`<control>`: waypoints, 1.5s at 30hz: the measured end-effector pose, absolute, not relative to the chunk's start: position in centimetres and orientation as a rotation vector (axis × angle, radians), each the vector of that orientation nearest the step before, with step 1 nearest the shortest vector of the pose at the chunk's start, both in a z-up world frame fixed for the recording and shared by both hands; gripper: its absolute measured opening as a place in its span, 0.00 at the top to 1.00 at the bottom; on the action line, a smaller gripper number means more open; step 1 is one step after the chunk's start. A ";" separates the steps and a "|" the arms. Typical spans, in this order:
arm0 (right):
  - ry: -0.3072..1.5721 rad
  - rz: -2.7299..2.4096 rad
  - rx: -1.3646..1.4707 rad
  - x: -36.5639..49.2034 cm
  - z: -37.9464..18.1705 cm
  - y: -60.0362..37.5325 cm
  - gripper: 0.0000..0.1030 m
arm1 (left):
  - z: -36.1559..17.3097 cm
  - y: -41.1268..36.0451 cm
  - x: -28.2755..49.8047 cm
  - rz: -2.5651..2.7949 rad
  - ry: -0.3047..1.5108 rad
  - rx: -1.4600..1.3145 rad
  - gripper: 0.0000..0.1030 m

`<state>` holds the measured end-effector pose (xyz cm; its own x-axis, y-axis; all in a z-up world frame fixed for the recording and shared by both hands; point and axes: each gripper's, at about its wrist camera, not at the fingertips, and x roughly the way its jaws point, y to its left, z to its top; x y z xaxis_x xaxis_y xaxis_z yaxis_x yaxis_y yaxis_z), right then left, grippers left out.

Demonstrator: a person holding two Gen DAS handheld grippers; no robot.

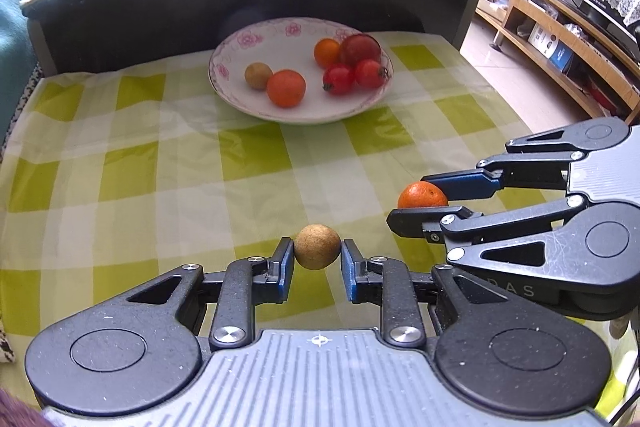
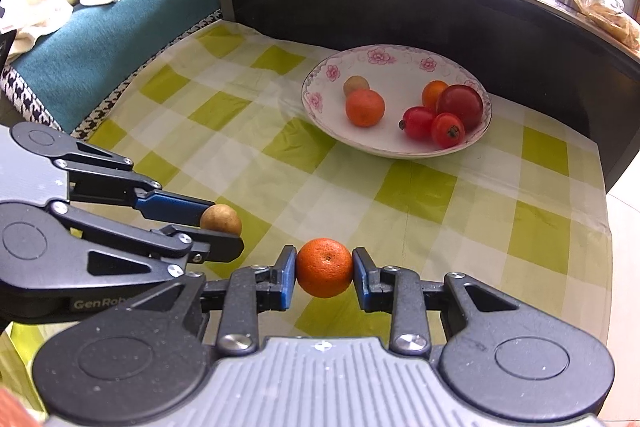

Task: Organize fruits
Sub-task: 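Carry the brown fruit and tangerine together toward the white plate, then lower both held fruits into the plate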

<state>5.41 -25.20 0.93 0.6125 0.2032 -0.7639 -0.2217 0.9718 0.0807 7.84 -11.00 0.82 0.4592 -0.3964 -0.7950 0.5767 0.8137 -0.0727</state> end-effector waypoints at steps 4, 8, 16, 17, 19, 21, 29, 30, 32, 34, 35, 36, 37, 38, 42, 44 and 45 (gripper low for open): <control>0.865 0.239 -0.008 5.8 1.5 -25.5 0.68 | 1.4 -11.0 8.3 -0.600 0.898 0.207 0.68; 0.846 0.230 -0.002 6.2 2.1 -25.6 0.68 | 2.0 -11.0 8.8 -0.593 0.879 0.201 0.68; 0.823 0.211 0.000 7.4 2.8 -25.8 0.68 | 3.1 -11.7 10.3 -0.583 0.839 0.206 0.70; 0.820 0.207 0.001 7.7 2.8 -25.9 0.68 | 3.3 -11.9 10.6 -0.581 0.834 0.206 0.70; 0.811 0.199 0.008 8.3 3.0 -26.1 0.68 | 3.7 -12.1 11.3 -0.578 0.820 0.201 0.70; 0.802 0.187 0.007 9.3 3.3 -26.4 0.68 | 4.1 -12.5 12.2 -0.569 0.804 0.199 0.70; 0.770 0.138 0.033 13.8 3.7 -28.4 0.68 | 4.4 -14.3 16.2 -0.555 0.767 0.191 0.70; 0.767 0.133 0.029 14.3 3.7 -28.5 0.68 | 4.3 -14.5 16.7 -0.554 0.767 0.188 0.70; 0.762 0.127 0.022 15.3 3.6 -28.9 0.68 | 4.2 -14.7 17.5 -0.555 0.764 0.182 0.70; 0.748 0.126 0.008 16.1 3.6 -29.2 0.68 | 4.1 -15.0 18.2 -0.557 0.758 0.178 0.70; 0.741 0.128 -0.003 16.4 3.6 -29.3 0.68 | 4.0 -15.1 18.5 -0.557 0.758 0.174 0.70; 0.736 0.130 -0.012 16.7 3.5 -29.4 0.68 | 3.9 -15.1 18.8 -0.558 0.760 0.170 0.70; 0.734 0.133 -0.017 17.1 3.4 -29.5 0.68 | 3.8 -15.2 19.0 -0.558 0.761 0.166 0.70; 0.732 0.133 -0.016 17.3 3.3 -29.7 0.68 | 3.6 -15.2 19.2 -0.559 0.762 0.163 0.70; 0.731 0.130 -0.009 18.4 2.7 -30.0 0.67 | 3.1 -15.6 20.1 -0.558 0.766 0.159 0.70; 0.723 0.124 -0.014 18.7 2.5 -30.1 0.67 | 2.9 -15.5 20.6 -0.563 0.771 0.142 0.70; 0.713 0.122 -0.025 18.8 2.5 -30.1 0.67 | 2.9 -15.5 20.8 -0.565 0.772 0.138 0.70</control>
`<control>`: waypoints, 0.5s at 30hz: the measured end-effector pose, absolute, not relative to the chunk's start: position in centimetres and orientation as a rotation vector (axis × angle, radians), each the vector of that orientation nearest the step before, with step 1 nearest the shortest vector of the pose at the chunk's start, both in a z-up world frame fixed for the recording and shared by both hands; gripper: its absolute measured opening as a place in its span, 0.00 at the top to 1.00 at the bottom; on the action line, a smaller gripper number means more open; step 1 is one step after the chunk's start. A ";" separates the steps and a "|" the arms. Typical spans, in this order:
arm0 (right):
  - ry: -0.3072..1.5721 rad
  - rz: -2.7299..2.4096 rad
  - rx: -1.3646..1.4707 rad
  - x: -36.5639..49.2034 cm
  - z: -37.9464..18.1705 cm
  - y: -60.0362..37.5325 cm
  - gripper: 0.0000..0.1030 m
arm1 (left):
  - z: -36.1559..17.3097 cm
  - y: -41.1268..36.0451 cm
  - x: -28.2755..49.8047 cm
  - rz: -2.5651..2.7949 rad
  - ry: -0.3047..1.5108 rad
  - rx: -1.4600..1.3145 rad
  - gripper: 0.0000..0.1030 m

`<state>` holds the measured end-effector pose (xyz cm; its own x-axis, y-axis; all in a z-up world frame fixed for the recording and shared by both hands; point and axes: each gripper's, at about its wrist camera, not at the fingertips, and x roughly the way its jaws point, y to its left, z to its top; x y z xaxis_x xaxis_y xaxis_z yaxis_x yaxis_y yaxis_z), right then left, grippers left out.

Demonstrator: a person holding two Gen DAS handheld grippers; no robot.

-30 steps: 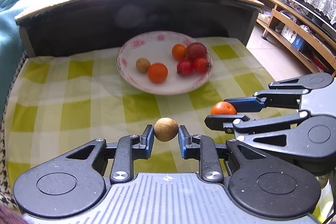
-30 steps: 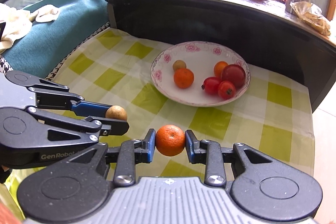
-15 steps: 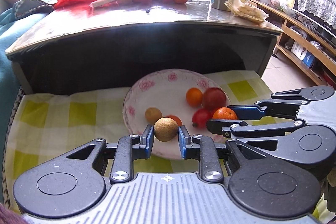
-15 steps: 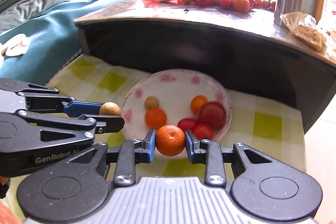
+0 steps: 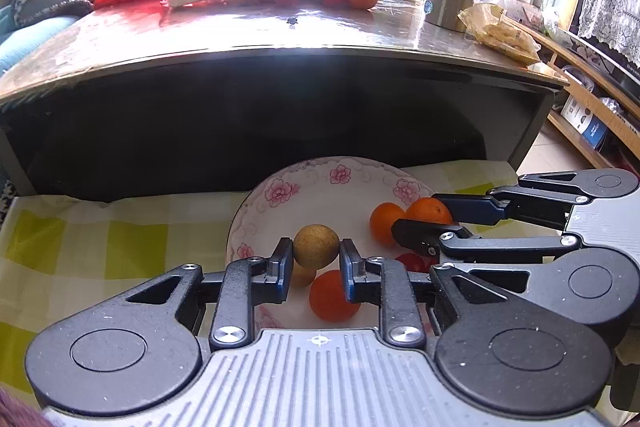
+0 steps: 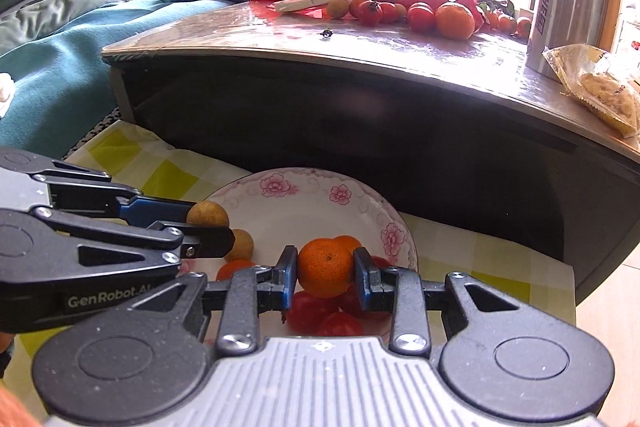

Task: Organize fruits
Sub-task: 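Lower both held fruits into the plate, then open both tools to release the fruits onto the plate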

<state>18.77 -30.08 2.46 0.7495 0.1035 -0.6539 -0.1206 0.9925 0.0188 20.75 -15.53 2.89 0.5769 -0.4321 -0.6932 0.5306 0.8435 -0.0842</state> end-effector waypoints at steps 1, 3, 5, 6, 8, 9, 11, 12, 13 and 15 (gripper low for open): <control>0.709 0.124 -0.033 18.9 2.4 -30.1 0.67 | 2.9 -15.5 20.9 -0.566 0.771 0.136 0.70; 0.703 0.126 -0.024 19.1 2.4 -30.3 0.67 | 2.9 -15.5 21.2 -0.567 0.771 0.133 0.70; 0.700 0.127 -0.021 19.4 2.2 -30.3 0.67 | 2.8 -15.3 21.4 -0.567 0.776 0.126 0.69; 0.699 0.127 -0.020 19.5 2.2 -30.3 0.67 | 2.7 -15.3 21.5 -0.566 0.779 0.122 0.69; 0.697 0.124 -0.019 19.6 2.0 -30.3 0.67 | 2.5 -15.3 21.7 -0.565 0.784 0.115 0.69; 0.696 0.122 -0.020 19.6 2.0 -30.2 0.67 | 2.5 -15.2 21.8 -0.564 0.784 0.112 0.68; 0.696 0.118 -0.017 19.7 2.0 -30.3 0.67 | 2.4 -15.2 21.9 -0.560 0.783 0.106 0.66; 0.695 0.117 -0.016 19.8 2.0 -30.3 0.67 | 2.4 -15.1 21.9 -0.559 0.783 0.103 0.65; 0.695 0.118 -0.015 19.8 1.9 -30.4 0.67 | 2.4 -15.1 22.0 -0.557 0.783 0.102 0.64; 0.694 0.118 -0.014 19.8 1.9 -30.4 0.67 | 2.4 -15.0 22.0 -0.554 0.782 0.102 0.62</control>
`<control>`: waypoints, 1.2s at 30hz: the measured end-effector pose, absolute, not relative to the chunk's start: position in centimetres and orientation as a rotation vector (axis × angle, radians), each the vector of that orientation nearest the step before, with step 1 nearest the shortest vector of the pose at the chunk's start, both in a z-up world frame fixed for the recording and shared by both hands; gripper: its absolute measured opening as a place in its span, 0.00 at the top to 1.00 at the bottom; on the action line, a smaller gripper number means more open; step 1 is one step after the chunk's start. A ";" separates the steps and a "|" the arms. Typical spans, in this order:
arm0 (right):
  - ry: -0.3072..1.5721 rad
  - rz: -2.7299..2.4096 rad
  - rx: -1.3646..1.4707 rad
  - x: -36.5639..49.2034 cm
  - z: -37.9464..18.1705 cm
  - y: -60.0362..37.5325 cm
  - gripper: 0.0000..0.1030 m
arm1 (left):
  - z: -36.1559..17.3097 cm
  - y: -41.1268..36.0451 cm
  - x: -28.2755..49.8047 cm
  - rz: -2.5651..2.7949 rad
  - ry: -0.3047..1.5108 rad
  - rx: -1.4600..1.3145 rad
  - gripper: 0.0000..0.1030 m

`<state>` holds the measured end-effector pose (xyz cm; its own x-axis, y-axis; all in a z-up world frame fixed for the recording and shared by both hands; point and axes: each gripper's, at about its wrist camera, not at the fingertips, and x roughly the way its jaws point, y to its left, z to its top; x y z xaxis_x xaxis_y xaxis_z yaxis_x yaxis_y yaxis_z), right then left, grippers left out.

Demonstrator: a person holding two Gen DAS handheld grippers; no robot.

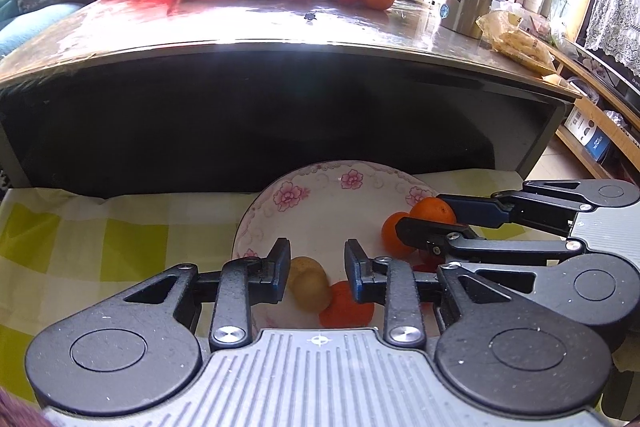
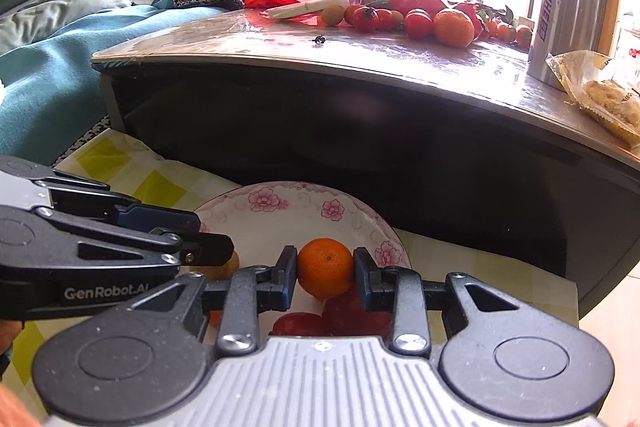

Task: Organize fruits
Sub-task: 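Open both tools to release the fruits onto the plate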

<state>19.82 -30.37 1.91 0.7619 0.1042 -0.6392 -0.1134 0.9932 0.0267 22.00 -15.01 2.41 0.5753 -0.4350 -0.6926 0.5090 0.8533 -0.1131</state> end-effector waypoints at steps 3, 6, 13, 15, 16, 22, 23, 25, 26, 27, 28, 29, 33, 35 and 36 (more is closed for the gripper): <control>0.691 0.118 -0.012 19.8 2.0 -30.3 0.67 | 2.5 -14.9 21.9 -0.549 0.777 0.099 0.61; 0.678 0.118 -0.007 19.7 2.2 -30.3 0.67 | 2.8 -14.8 21.8 -0.542 0.767 0.094 0.59; 0.664 0.121 -0.004 19.7 2.6 -30.3 0.67 | 3.0 -14.6 21.7 -0.531 0.758 0.097 0.57; 0.664 0.119 -0.004 19.6 2.6 -30.2 0.67 | 3.0 -14.6 21.6 -0.531 0.757 0.102 0.56; 0.665 0.117 -0.004 19.6 2.6 -30.2 0.67 | 3.1 -14.6 21.5 -0.531 0.757 0.102 0.56; 0.669 0.106 0.002 19.0 3.0 -30.3 0.66 | 3.3 -14.9 20.6 -0.521 0.750 0.137 0.54; 0.672 0.104 0.004 18.9 3.1 -30.3 0.66 | 3.4 -15.0 20.3 -0.516 0.746 0.149 0.53; 0.675 0.099 0.010 18.6 3.2 -30.4 0.66 | 3.5 -15.2 19.8 -0.509 0.743 0.168 0.49; 0.676 0.097 0.014 18.4 3.3 -30.4 0.66 | 3.5 -15.2 19.6 -0.507 0.740 0.173 0.49; 0.678 0.095 0.017 18.2 3.4 -30.5 0.66 | 3.6 -15.3 19.3 -0.506 0.738 0.177 0.49; 0.680 0.092 0.019 18.0 3.5 -30.5 0.66 | 3.6 -15.3 19.2 -0.504 0.737 0.179 0.48; 0.680 0.089 0.020 17.8 3.6 -30.5 0.66 | 3.7 -15.3 19.0 -0.502 0.737 0.181 0.48; 0.681 0.081 0.029 17.1 3.9 -30.5 0.65 | 4.1 -15.3 18.3 -0.490 0.728 0.196 0.44; 0.679 0.077 0.031 16.7 4.1 -30.5 0.65 | 4.2 -15.3 18.1 -0.488 0.726 0.196 0.43; 0.679 0.075 0.030 16.6 4.1 -30.5 0.65 | 4.2 -15.3 18.0 -0.486 0.726 0.195 0.42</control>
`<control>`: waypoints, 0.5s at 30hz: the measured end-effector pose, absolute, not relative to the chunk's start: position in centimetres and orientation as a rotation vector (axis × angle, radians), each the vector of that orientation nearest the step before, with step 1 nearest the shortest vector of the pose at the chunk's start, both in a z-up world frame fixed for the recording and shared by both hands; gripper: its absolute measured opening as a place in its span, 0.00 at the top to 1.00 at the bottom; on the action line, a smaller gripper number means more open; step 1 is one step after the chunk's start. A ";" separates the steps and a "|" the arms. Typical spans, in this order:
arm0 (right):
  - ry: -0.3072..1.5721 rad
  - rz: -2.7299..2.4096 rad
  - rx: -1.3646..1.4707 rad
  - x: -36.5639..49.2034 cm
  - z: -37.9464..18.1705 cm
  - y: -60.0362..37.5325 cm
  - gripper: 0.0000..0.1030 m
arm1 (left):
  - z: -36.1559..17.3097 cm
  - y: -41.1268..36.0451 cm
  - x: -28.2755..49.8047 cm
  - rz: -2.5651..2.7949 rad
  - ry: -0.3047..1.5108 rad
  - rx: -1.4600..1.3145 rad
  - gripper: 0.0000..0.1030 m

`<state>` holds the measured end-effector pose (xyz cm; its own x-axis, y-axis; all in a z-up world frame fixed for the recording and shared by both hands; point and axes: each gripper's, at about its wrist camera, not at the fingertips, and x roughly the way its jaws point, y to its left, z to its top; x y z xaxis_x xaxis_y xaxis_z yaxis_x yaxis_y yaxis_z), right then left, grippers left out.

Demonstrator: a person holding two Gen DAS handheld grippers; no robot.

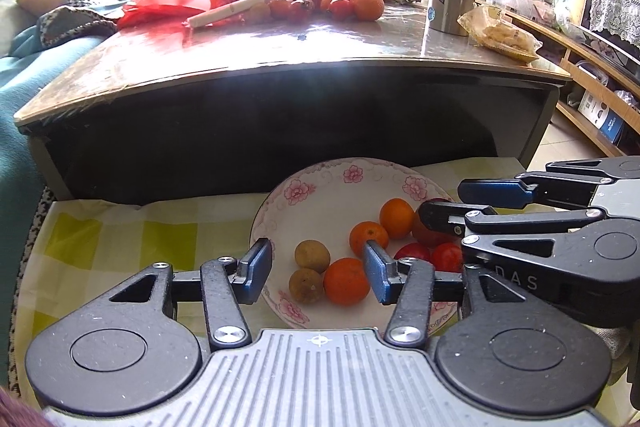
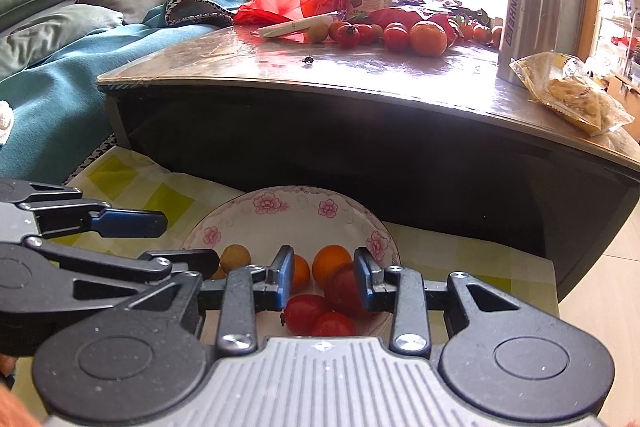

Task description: Organize fruits

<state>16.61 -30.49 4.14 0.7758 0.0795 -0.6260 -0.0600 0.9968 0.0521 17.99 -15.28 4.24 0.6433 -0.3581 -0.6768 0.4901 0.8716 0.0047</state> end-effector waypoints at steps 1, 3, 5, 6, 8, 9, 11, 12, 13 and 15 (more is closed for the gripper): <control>0.679 0.074 0.031 16.5 4.2 -30.5 0.65 | 4.3 -15.3 17.9 -0.484 0.724 0.195 0.41; 0.679 0.069 0.035 16.3 4.3 -30.5 0.65 | 4.4 -15.3 17.7 -0.478 0.720 0.196 0.39; 0.680 0.067 0.036 16.1 4.4 -30.6 0.65 | 4.5 -15.2 17.5 -0.473 0.716 0.192 0.37; 0.682 0.065 0.036 16.0 4.4 -30.6 0.65 | 4.6 -15.1 17.4 -0.471 0.716 0.190 0.35; 0.685 0.059 0.040 15.7 4.4 -30.7 0.64 | 4.7 -15.1 17.1 -0.456 0.713 0.191 0.30; 0.687 0.055 0.045 15.5 4.4 -30.7 0.64 | 4.7 -15.1 16.9 -0.444 0.710 0.191 0.25; 0.693 0.045 0.056 15.1 4.5 -30.9 0.64 | 4.8 -14.9 16.5 -0.421 0.706 0.185 0.17; 0.696 0.041 0.065 14.9 4.6 -31.0 0.64 | 4.9 -14.8 16.2 -0.413 0.701 0.183 0.13; 0.699 0.039 0.075 14.6 4.6 -31.1 0.63 | 5.0 -14.7 15.9 -0.409 0.697 0.182 0.11; 0.702 0.033 0.084 13.9 4.8 -31.3 0.60 | 5.1 -14.5 15.2 -0.399 0.693 0.181 0.07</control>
<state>13.91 -31.26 4.77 0.7634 0.0587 -0.6433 -0.0023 0.9961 0.0881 15.18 -14.54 5.11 0.6976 -0.2964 -0.6522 0.4149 0.9094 0.0305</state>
